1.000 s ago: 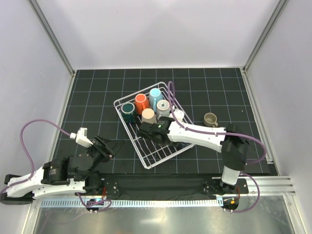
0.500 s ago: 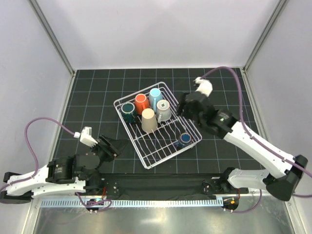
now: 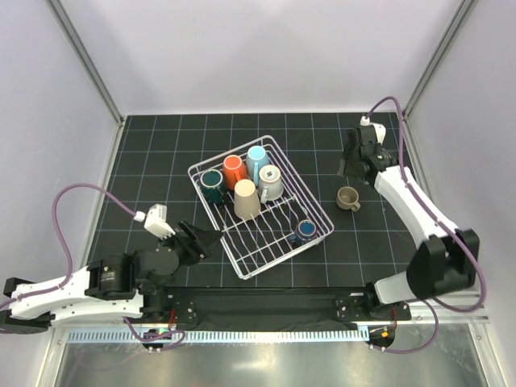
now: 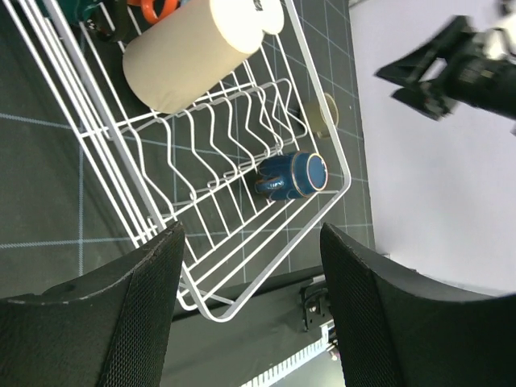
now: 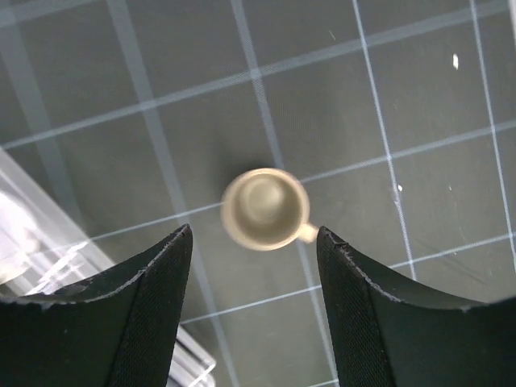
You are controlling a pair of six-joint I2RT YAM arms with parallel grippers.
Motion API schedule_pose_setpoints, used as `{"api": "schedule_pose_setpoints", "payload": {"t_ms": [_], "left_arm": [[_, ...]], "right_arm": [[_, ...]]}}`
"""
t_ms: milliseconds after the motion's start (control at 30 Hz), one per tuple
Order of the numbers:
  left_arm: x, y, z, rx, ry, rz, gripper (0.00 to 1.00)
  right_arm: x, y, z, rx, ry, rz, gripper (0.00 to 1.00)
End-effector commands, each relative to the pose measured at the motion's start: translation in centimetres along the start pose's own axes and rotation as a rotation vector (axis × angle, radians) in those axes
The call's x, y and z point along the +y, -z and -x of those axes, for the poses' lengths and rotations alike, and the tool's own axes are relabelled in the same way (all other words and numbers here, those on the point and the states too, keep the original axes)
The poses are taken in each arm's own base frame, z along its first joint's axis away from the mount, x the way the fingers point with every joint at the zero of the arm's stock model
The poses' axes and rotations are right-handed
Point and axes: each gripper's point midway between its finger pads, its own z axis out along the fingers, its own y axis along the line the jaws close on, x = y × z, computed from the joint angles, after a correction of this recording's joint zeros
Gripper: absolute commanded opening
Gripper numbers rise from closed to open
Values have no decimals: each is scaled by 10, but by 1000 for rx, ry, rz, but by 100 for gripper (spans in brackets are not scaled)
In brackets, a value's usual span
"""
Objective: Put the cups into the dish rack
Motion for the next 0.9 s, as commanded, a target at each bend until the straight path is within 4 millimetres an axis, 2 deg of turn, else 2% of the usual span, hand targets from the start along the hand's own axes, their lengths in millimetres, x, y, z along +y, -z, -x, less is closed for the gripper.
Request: {"api": "schedule_pose_setpoints", "payload": {"t_ms": [0,33,133,233,400,833,867], "left_arm": [[-29,4,11,-2,-15,-52,67],[-32,4,11,2,-31,-54,67],[-36,1,4,26,-78,-44,67],[-40,-3,-2,43,-111,-36,68],[-46,-7,-9,59,-147,-36,68],[-55,-11,-18,87,-181,-56,68],[-55,-11,-18,88,-180,-55,68]], "right_arm": [[0,-24,-14,100,24,49,65],[5,-34,-18,120,29,57,64],[17,-48,-26,156,18,101,64],[26,-61,-37,193,16,128,60],[22,-81,-61,256,18,81,48],[20,-104,-82,294,26,45,34],[19,-105,-82,293,32,39,29]]}}
